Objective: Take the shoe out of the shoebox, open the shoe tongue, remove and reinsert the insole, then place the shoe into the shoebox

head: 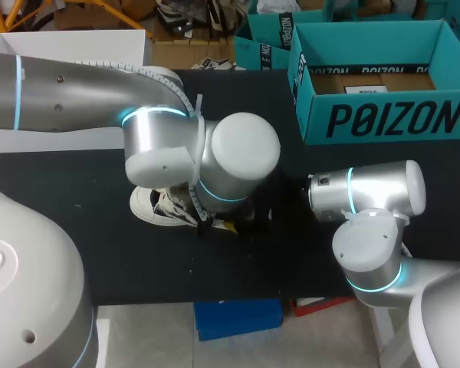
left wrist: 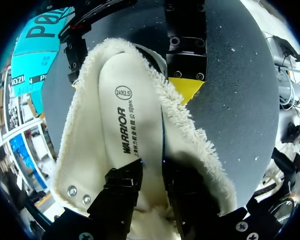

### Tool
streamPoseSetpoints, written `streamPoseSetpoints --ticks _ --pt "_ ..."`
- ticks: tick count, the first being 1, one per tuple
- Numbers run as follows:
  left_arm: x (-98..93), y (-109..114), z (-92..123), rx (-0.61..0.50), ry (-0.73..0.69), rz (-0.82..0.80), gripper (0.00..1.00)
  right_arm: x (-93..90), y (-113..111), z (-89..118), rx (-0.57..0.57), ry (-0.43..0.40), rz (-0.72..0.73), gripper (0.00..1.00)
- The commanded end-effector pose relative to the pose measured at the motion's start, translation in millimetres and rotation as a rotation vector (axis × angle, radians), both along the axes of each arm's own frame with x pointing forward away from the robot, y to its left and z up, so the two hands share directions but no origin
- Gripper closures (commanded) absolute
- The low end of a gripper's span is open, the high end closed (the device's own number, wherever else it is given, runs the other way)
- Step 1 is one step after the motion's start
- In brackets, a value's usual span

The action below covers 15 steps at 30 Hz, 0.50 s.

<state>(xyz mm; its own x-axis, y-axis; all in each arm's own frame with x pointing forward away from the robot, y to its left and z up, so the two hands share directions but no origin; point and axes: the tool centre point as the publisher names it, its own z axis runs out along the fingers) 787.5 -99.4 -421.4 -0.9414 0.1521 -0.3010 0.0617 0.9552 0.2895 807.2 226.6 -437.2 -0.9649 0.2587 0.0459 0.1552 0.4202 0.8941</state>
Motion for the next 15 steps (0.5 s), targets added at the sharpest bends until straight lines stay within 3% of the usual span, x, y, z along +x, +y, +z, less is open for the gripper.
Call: streamPoseSetpoints --ticks 1,10,15 --pt "20.5 45 -137 -0.015 -0.131 -0.026 0.75 6.1 6 -15 0.008 -0.003 -0.012 1.00" --pt "53.9 64 -159 -0.107 -0.076 0.011 0.75 6.1 6 -15 0.008 -0.003 -0.012 1.00" --pt "67.3 66 -164 -0.105 -0.095 0.012 0.75 6.1 6 -15 0.008 -0.003 -0.012 1.00"
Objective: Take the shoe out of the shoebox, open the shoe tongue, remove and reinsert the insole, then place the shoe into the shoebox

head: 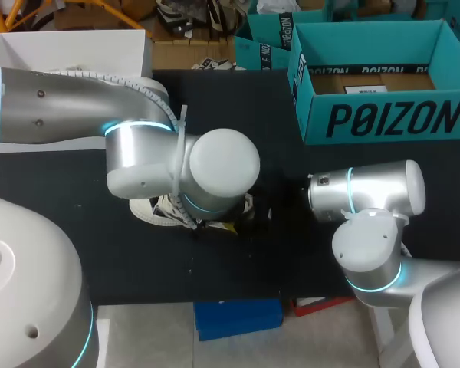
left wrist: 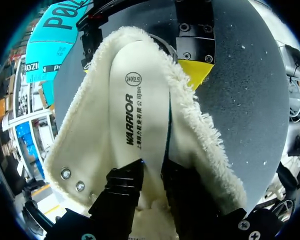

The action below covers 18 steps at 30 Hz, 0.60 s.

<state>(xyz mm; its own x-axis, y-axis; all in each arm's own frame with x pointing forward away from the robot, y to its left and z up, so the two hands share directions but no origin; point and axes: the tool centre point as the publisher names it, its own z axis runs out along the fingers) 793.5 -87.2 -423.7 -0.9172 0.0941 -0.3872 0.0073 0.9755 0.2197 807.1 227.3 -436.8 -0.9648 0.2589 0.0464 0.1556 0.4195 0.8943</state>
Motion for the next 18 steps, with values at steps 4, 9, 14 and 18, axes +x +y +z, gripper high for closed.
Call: streamPoseSetpoints --ticks 4,9,14,18 --pt "65.3 50 -167 -0.001 -0.070 -0.035 0.76 6.2 5 -15 0.007 -0.004 -0.011 1.00" --pt "72.7 49 -173 -0.013 -0.104 -0.024 0.77 6.2 5 -15 0.007 -0.004 -0.011 1.00" --pt "82.3 48 -172 -0.051 -0.122 -0.004 0.80 6.2 5 -15 0.007 -0.004 -0.011 1.00" --pt "87.6 44 -165 -0.086 -0.146 0.006 0.79 6.2 5 -15 0.007 -0.004 -0.011 1.00"
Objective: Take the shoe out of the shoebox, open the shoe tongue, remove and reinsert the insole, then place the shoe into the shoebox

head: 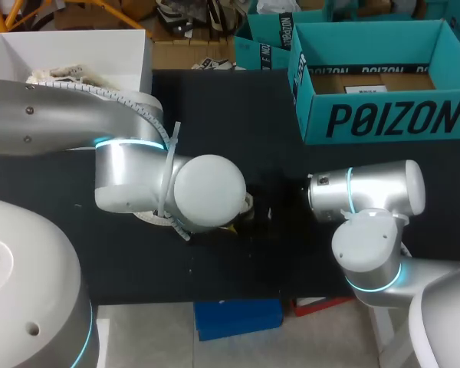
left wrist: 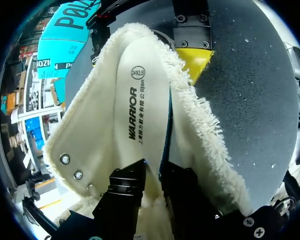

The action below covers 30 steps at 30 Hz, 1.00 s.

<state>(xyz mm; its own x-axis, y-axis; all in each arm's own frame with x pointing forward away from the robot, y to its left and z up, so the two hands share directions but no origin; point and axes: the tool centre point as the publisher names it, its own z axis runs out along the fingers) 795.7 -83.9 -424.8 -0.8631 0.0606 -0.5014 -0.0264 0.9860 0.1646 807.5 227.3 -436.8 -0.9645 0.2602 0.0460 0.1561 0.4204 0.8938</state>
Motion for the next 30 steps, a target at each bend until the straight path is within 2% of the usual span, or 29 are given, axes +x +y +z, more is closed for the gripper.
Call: streamPoseSetpoints --ticks 1,8,9,10,15,17,19,30 --pt "86.7 40 -162 -0.037 -0.025 -0.005 0.79 5.8 5 -15 0.008 -0.004 -0.010 1.00" --pt "89.3 33 -144 -0.088 -0.030 -0.014 0.80 5.8 5 -15 0.008 -0.004 -0.010 1.00" --pt "87.1 31 -141 -0.095 -0.020 -0.027 0.86 5.8 5 -15 0.008 -0.004 -0.010 1.00" --pt "84.5 29 -137 -0.103 -0.004 -0.038 1.00 5.8 5 -15 0.008 -0.004 -0.010 1.00" --pt "64.5 18 -110 -0.159 0.101 -0.112 1.00 5.8 5 -15 0.008 -0.004 -0.010 1.00" --pt "55.3 18 -98 -0.246 0.180 -0.157 1.00 5.8 5 -15 0.008 -0.004 -0.010 1.00" --pt "44.4 17 -89 -0.268 0.209 -0.169 1.00 5.8 5 -15 0.008 -0.004 -0.010 1.00" --pt "-3.1 7 -54 -0.410 0.412 -0.235 1.00 5.8 5 -15 0.008 -0.004 -0.010 1.00"
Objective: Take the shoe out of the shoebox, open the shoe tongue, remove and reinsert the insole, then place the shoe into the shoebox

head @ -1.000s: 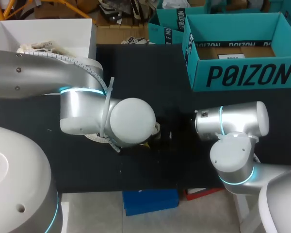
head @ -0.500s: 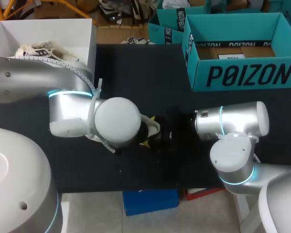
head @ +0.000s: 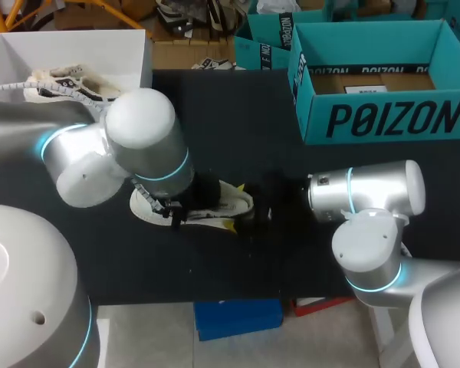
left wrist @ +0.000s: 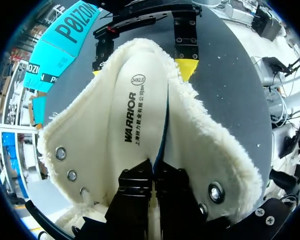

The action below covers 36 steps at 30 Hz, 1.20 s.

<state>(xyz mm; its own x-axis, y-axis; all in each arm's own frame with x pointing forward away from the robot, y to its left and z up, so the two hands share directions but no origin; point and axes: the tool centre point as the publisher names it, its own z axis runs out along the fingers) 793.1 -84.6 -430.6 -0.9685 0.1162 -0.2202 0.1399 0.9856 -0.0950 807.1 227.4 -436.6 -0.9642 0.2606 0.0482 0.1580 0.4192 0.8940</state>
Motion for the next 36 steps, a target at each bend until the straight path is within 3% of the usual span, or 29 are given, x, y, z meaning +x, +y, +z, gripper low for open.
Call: streamPoseSetpoints --ticks 1,13,24,36 --pt "-3.0 6 -47 -0.174 0.099 -0.063 1.00 6.1 5 -15 0.007 -0.006 -0.010 1.00" --pt "-30.3 0 -16 -0.202 0.131 -0.052 1.00 6.1 5 -15 0.007 -0.006 -0.010 1.00" --pt "-31.3 -1 18 -0.176 0.134 -0.071 1.00 6.1 5 -15 0.007 -0.006 -0.010 1.00" --pt "-32.6 -5 35 -0.172 0.118 -0.063 1.00 6.1 5 -15 0.007 -0.006 -0.010 1.00"
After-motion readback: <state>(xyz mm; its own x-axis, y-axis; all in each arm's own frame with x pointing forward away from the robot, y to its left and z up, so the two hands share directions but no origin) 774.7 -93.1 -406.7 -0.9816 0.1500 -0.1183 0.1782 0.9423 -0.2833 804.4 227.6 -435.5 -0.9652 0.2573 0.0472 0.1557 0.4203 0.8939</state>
